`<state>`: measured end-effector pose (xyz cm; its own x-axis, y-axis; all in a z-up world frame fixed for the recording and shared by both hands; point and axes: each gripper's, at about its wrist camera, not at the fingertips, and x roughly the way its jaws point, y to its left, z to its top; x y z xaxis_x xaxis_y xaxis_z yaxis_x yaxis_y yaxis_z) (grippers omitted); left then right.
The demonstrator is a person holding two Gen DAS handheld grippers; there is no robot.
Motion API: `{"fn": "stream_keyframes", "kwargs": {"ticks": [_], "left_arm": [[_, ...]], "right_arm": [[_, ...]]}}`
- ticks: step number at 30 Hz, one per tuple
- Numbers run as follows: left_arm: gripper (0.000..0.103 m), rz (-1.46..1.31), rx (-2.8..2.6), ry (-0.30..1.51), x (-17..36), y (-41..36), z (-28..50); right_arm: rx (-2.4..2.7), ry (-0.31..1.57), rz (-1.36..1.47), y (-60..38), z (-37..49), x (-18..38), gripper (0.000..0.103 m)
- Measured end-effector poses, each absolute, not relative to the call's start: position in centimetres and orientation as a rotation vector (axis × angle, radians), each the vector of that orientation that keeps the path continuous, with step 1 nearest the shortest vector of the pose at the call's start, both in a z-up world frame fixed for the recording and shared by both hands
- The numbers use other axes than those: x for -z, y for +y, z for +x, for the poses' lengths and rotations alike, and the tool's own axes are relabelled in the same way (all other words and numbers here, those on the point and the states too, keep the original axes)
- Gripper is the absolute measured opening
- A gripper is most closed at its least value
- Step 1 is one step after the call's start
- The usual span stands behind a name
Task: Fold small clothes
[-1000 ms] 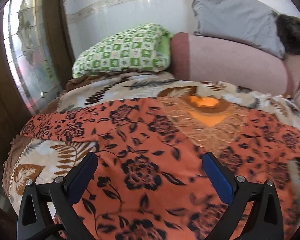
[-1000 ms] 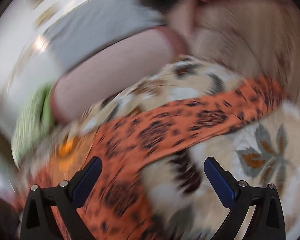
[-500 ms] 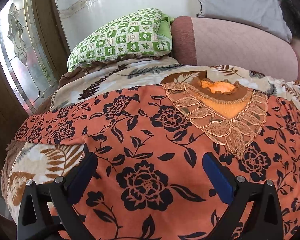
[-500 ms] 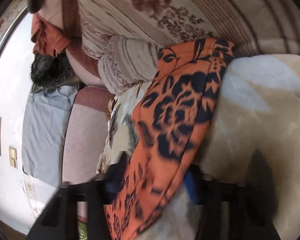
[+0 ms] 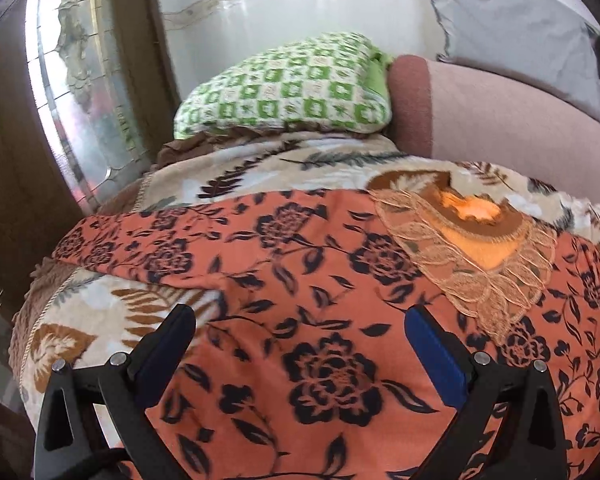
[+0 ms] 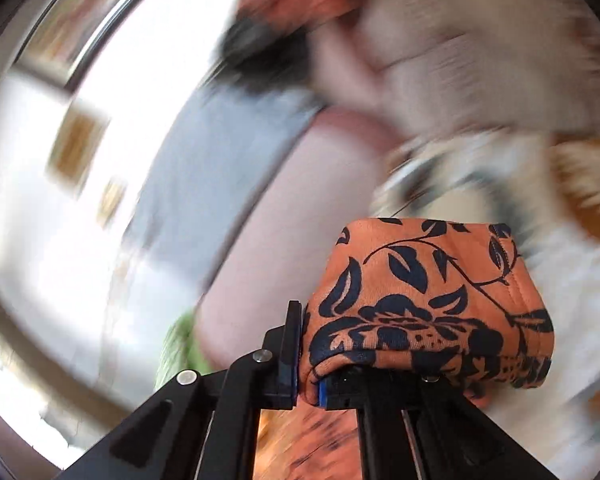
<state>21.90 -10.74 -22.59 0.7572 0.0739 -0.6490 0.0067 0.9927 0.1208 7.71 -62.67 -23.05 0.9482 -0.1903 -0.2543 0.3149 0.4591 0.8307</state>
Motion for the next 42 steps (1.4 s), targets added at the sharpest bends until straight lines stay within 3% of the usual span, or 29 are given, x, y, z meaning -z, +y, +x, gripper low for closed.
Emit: {"fn": "stream_keyframes", "kwargs": {"ticks": [9, 13, 14, 15, 16, 20, 29, 37, 42], "left_arm": [[0.103, 0.036, -0.158, 0.715, 22.1, -4.4, 23.1], [0.103, 0.023, -0.197, 0.729, 22.3, -1.8, 23.9], [0.103, 0.020, -0.203, 0.732, 22.4, -1.4, 24.0], [0.103, 0.015, -0.210, 0.735, 22.4, -0.9, 24.2], [0.103, 0.008, -0.218, 0.740, 22.4, -0.2, 24.4], [0.103, -0.029, -0.239, 0.747, 22.3, 1.5, 24.7], [0.103, -0.038, -0.184, 0.761, 22.2, -0.6, 24.7], [0.103, 0.022, -0.174, 0.780, 23.0, -1.9, 24.4], [0.103, -0.003, -0.186, 0.803, 23.2, -0.3, 24.5]], "right_arm": [[-0.075, 0.443, 0.903, -42.6, 22.3, 23.8, 0.007], [-0.149, 0.708, 0.804, -34.6, 27.4, 27.6, 0.017], [-0.162, 0.771, 0.781, -33.5, 27.9, 28.9, 0.035], [-0.184, 0.863, 0.747, -31.6, 29.1, 30.1, 0.075], [-0.215, 0.902, 0.743, -30.4, 28.5, 31.3, 0.097], [-0.294, 0.925, 0.682, -28.8, 29.2, 31.9, 0.098], [-0.543, 0.588, 1.038, -36.2, 25.1, 29.0, 0.098], [-0.176, 0.858, 1.264, -39.0, 27.7, 36.7, 0.097], [-0.106, 0.745, 1.366, -40.4, 26.7, 37.8, 0.097]]}}
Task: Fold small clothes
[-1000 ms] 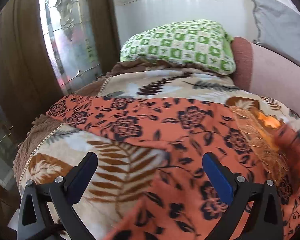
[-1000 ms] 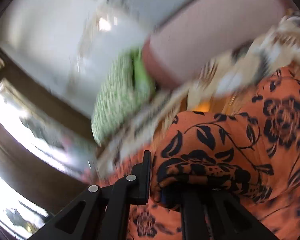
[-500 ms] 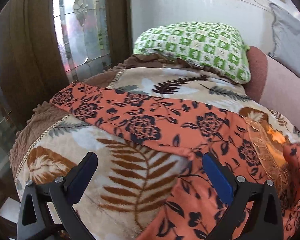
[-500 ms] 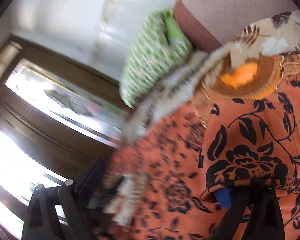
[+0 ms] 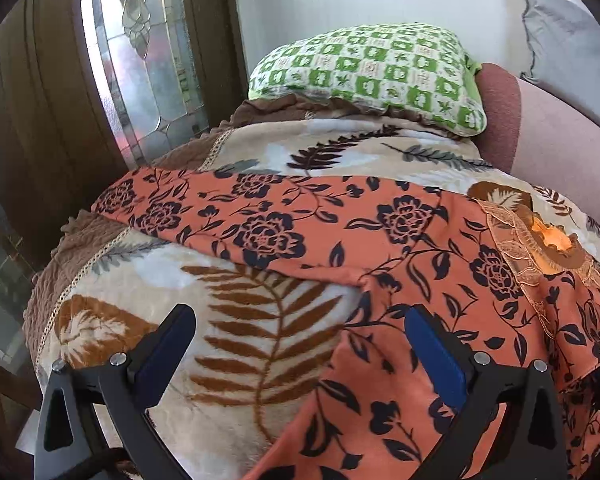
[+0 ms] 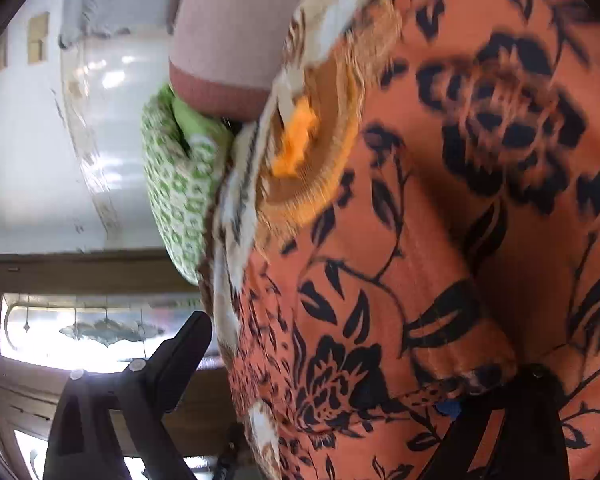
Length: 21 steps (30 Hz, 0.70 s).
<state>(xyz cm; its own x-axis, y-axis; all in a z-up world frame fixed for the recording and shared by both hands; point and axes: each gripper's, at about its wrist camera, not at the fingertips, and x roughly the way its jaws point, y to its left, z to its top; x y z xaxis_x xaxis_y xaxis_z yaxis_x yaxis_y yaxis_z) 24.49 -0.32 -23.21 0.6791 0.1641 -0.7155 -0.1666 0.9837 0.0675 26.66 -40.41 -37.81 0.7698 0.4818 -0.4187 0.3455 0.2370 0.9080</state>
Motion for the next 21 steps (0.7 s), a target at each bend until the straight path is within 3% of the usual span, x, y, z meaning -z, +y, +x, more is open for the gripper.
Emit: {"fn": "stream_keyframes", "kwargs": {"ticks": [2, 4, 11, 14, 21], "left_arm": [[0.103, -0.013, -0.184, 0.810, 23.2, 0.1, 24.5], [0.103, -0.013, -0.182, 0.808, 23.0, 0.5, 24.5], [0.103, -0.043, -0.252, 0.792, 22.7, 3.1, 24.9], [0.103, -0.056, -0.251, 0.818, 23.2, 3.6, 25.2], [0.103, -0.059, -0.175, 0.824, 23.3, 1.4, 25.4]], "right_arm": [[-0.051, 0.680, 1.368, -41.1, 25.7, 37.5, 0.096], [-0.078, 0.668, 1.405, -41.6, 25.3, 37.5, 0.086], [-0.558, 0.561, 1.141, -32.3, 26.9, 26.9, 0.088], [-0.532, 0.538, 0.955, -30.1, 26.9, 23.5, 0.089], [-0.208, 0.644, 0.955, -36.0, 23.0, 29.1, 0.089]]}}
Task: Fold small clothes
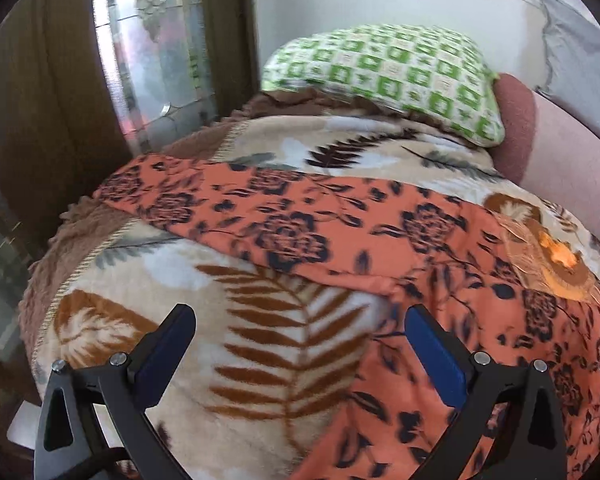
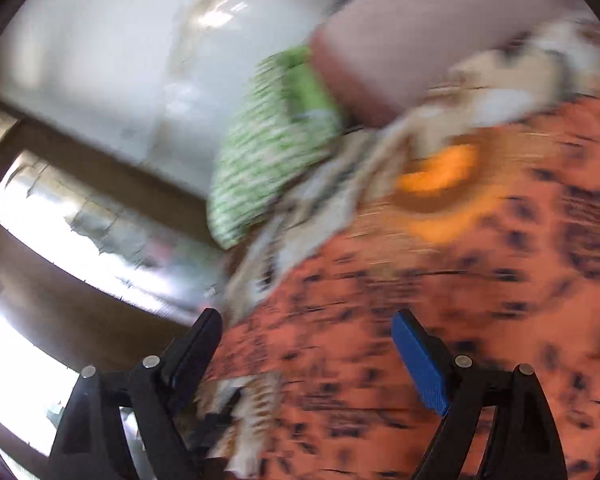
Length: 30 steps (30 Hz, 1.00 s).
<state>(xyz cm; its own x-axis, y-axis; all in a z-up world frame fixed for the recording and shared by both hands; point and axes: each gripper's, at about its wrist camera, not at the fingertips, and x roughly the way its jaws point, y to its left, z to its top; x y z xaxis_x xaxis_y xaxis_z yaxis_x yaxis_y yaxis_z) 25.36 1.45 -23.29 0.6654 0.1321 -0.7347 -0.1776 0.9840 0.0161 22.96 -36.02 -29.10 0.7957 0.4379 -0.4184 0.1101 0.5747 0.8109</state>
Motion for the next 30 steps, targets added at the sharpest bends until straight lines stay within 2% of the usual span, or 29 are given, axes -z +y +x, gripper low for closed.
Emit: {"fn": "stream_keyframes", "kwargs": {"ticks": [5, 7, 12, 15, 18, 27, 29, 30], "left_arm": [[0.103, -0.025, -0.051, 0.837, 24.0, -2.8, 25.7], [0.103, 0.014, -0.022, 0.849, 24.5, -4.8, 25.8], [0.102, 0.096, 0.069, 0.885, 25.5, -8.8, 25.0], [0.102, 0.230, 0.053, 0.865, 26.6, -11.1, 24.9], [0.102, 0.248, 0.020, 0.978, 29.4, -11.1, 26.4], [0.102, 0.133, 0.036, 0.945, 27.0, -8.9, 26.0], [0.102, 0.115, 0.019, 0.937, 26.7, -8.1, 26.4], [0.102, 0.088, 0.010, 0.942, 26.4, -7.2, 26.5]], "right_arm": [[-0.009, 0.585, 1.156, -43.1, 19.0, 33.6, 0.088], [0.016, 0.546, 1.214, -45.4, 18.3, 34.4, 0.082], [0.085, 0.546, 1.331, -49.9, 17.3, 37.1, 0.077], [0.061, 0.608, 1.337, -49.7, 18.0, 37.7, 0.077], [0.113, 0.749, 1.243, -48.9, 19.9, 38.9, 0.074], [-0.134, 0.636, 1.133, -44.0, 21.8, 34.7, 0.076], [-0.130, 0.739, 1.145, -42.5, 23.0, 36.3, 0.076], [-0.096, 0.863, 1.162, -41.7, 23.9, 38.5, 0.074]]}}
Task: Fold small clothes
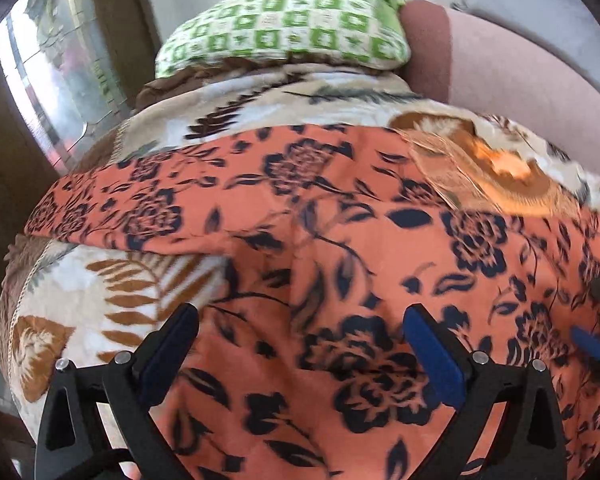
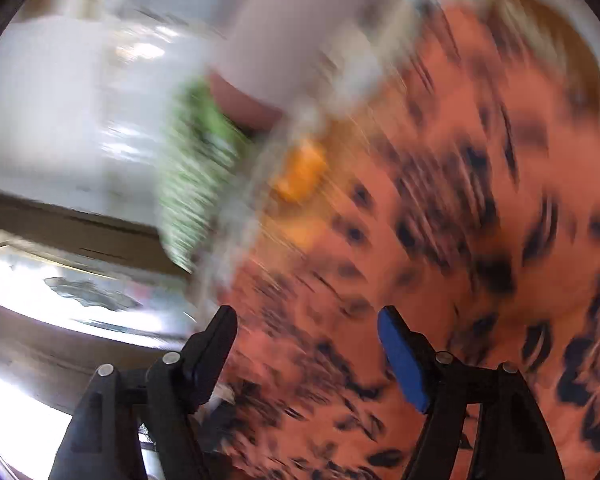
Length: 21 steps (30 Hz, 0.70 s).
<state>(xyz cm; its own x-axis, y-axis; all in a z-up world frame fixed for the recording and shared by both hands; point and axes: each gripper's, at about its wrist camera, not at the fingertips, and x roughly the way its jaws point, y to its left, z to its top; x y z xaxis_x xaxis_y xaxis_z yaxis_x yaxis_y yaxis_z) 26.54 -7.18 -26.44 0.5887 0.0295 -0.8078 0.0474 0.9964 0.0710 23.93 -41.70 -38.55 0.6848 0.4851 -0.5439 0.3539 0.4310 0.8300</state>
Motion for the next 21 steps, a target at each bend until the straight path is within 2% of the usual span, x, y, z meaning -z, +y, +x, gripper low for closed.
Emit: {"fn": "stream_keyframes", "kwargs": {"ticks": [2, 4, 7, 11, 21], "left_arm": [[0.102, 0.021, -0.005, 0.958, 26.1, -5.3, 27.1], [0.102, -0.074, -0.019, 0.963, 25.5, -3.0, 27.2], [0.102, -0.218, -0.047, 0.969, 24.6, 1.2, 26.8], [0.102, -0.345, -0.118, 0.917, 23.1, 6.9, 25.6], [0.102, -0.529, -0.262, 0.938, 23.9, 22.0, 28.2]], "right_arm": [[-0.090, 0.828, 1.142, -41.3, 23.8, 38.9, 0.074], [-0.098, 0.833, 1.119, -40.7, 23.6, 37.3, 0.075], [-0.197, 0.741, 1.122, -39.0, 22.5, 35.7, 0.075], [-0.271, 0.693, 1.093, -35.8, 20.5, 34.1, 0.075], [-0.335, 0.753, 0.869, -30.1, 16.9, 32.9, 0.075]]}}
